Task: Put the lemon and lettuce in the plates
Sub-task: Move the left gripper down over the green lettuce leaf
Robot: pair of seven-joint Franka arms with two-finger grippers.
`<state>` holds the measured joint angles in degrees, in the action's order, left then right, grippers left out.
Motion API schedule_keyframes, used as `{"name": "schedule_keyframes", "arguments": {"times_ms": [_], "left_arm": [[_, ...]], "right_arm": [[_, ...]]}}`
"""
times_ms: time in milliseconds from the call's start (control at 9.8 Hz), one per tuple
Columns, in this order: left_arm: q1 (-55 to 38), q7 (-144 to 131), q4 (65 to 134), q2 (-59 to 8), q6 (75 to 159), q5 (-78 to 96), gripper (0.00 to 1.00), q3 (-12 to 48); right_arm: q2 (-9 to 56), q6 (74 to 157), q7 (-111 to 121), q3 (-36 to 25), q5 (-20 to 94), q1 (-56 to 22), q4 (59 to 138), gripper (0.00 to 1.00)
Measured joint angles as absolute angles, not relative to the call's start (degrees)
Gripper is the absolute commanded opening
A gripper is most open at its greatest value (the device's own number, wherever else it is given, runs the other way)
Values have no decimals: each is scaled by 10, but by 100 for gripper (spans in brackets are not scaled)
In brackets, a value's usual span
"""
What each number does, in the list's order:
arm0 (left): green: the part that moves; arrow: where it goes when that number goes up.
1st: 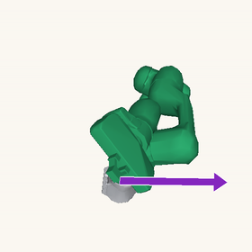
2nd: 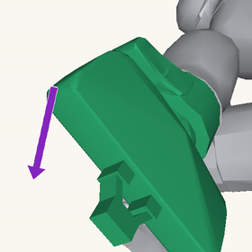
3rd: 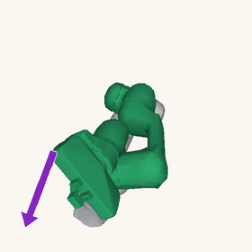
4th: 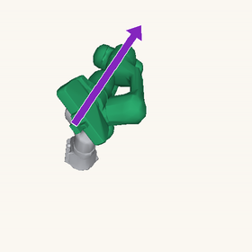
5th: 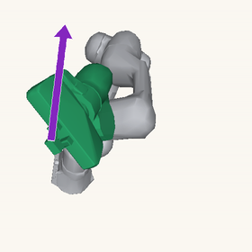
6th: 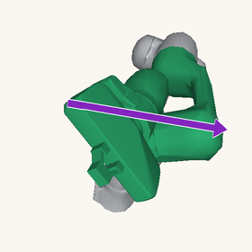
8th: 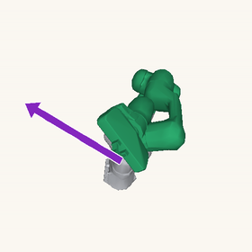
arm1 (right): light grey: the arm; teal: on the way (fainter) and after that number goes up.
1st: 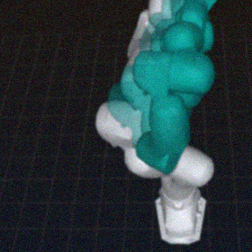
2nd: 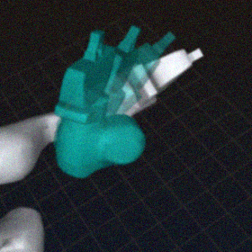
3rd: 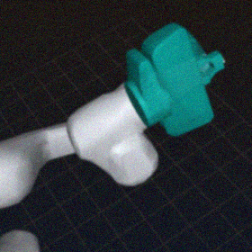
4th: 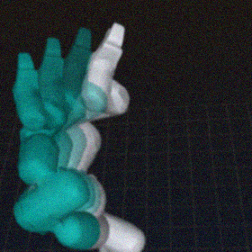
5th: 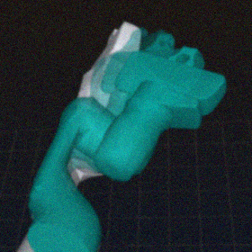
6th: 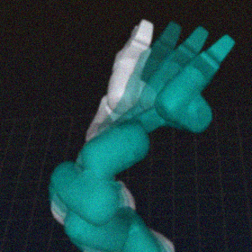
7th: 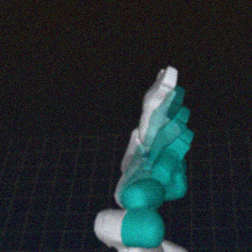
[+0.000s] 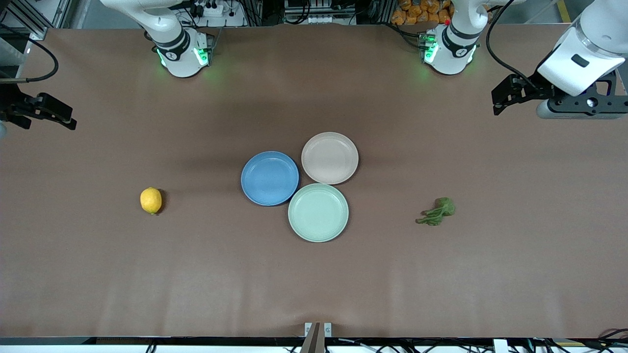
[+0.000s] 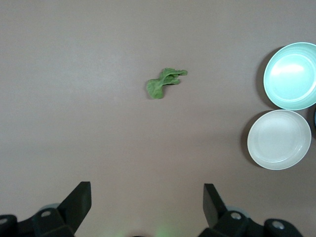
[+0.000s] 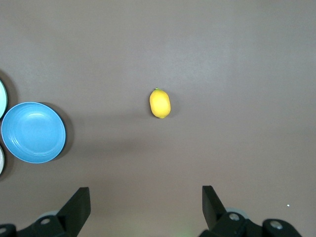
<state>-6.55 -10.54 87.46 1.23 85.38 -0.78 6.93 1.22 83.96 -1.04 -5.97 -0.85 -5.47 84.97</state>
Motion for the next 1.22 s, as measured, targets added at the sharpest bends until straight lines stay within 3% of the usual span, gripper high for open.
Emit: {"name": "schedule_keyframes", "arguments": {"times_ms": [714, 1224], "left_arm": [[-66, -105, 875, 7, 853, -8, 100, 69], [-75, -105, 876, -48, 856, -8, 100, 70]], "right_arm": [[12, 840, -11, -60, -9, -55, 850, 100], [13, 839, -11, -60, -9, -55, 849, 100]]}}
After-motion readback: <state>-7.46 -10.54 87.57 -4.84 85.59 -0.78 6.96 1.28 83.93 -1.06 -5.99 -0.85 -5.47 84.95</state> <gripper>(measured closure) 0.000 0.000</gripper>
